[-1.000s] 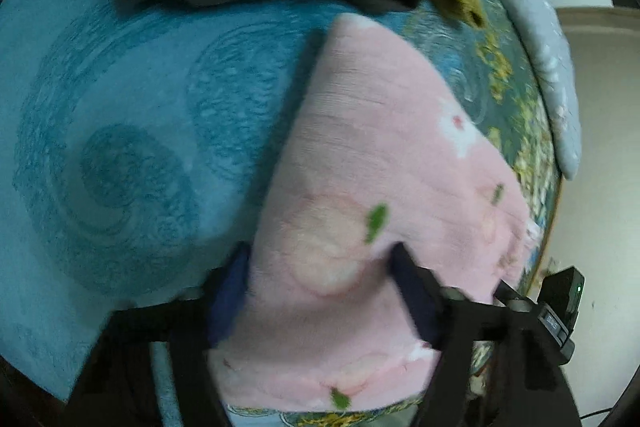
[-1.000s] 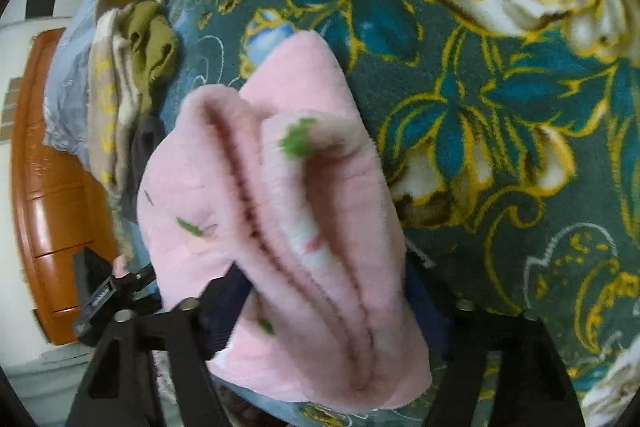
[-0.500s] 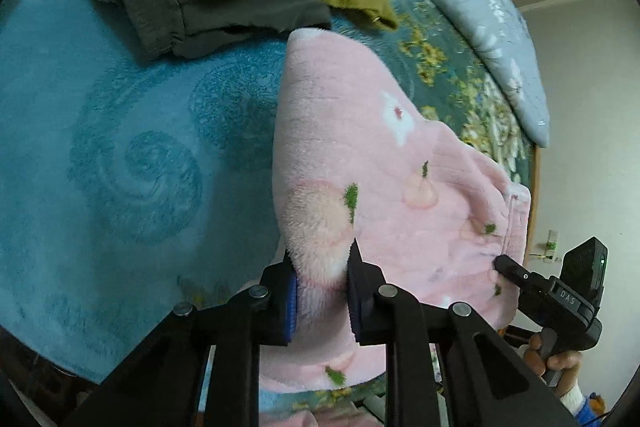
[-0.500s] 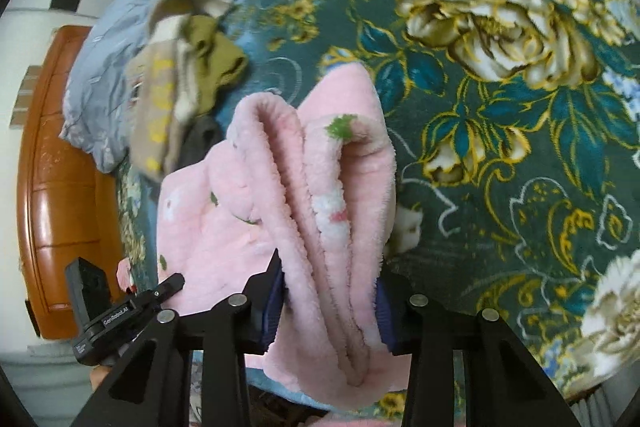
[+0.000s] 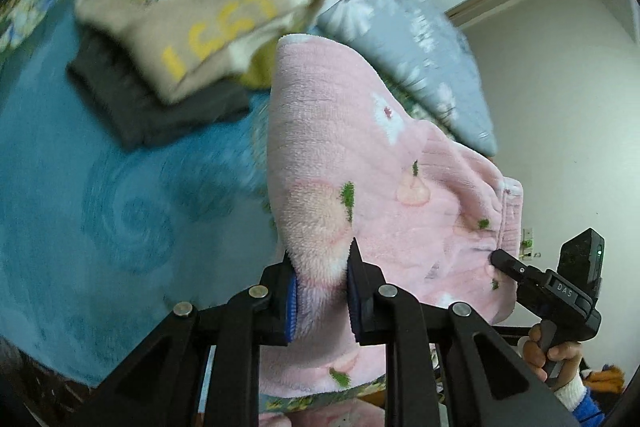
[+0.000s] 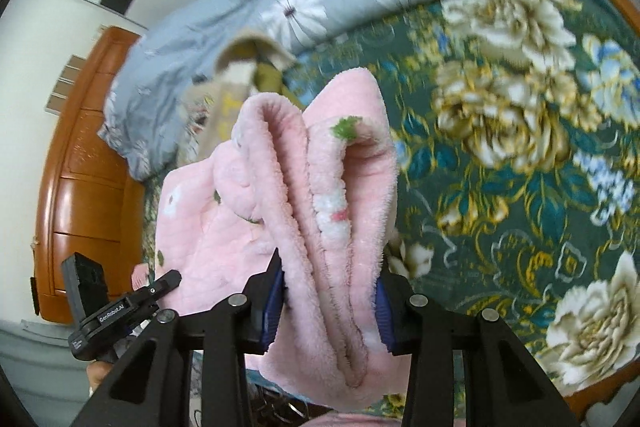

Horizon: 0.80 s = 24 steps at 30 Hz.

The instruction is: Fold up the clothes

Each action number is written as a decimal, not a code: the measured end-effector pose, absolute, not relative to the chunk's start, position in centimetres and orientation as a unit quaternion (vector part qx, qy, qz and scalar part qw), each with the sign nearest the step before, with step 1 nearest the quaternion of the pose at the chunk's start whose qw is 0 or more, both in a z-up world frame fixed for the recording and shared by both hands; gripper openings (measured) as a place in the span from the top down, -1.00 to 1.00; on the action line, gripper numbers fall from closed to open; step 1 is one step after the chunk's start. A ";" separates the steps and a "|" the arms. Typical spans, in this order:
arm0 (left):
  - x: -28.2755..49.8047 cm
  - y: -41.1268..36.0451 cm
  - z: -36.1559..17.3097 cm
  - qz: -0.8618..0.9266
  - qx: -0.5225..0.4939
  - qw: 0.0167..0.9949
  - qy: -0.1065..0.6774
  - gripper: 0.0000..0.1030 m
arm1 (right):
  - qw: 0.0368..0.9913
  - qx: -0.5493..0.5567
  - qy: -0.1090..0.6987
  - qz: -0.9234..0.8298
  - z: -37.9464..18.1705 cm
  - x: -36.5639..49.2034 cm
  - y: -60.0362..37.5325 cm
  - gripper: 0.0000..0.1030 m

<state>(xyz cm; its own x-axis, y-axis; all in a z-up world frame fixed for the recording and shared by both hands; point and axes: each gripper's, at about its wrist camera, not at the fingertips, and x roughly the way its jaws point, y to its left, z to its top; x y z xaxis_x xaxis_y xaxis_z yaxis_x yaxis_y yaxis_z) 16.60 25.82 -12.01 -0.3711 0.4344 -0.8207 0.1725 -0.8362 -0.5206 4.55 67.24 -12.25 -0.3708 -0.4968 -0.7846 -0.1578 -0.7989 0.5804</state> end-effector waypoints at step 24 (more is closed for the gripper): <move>9.0 57.8 -12.8 0.781 -0.585 0.120 -0.181 0.60 | 0.066 0.507 -0.380 -0.771 -16.0 4.5 98.5 0.19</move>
<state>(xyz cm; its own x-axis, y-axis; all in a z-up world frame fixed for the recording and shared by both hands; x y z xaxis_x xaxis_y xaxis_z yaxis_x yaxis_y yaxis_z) 9.01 57.77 -12.83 -0.2865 0.3998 -0.8707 0.0249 -0.9054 -0.4239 4.55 98.52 -15.98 -0.4768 -0.4876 -0.7314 -0.2830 -0.7026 0.6529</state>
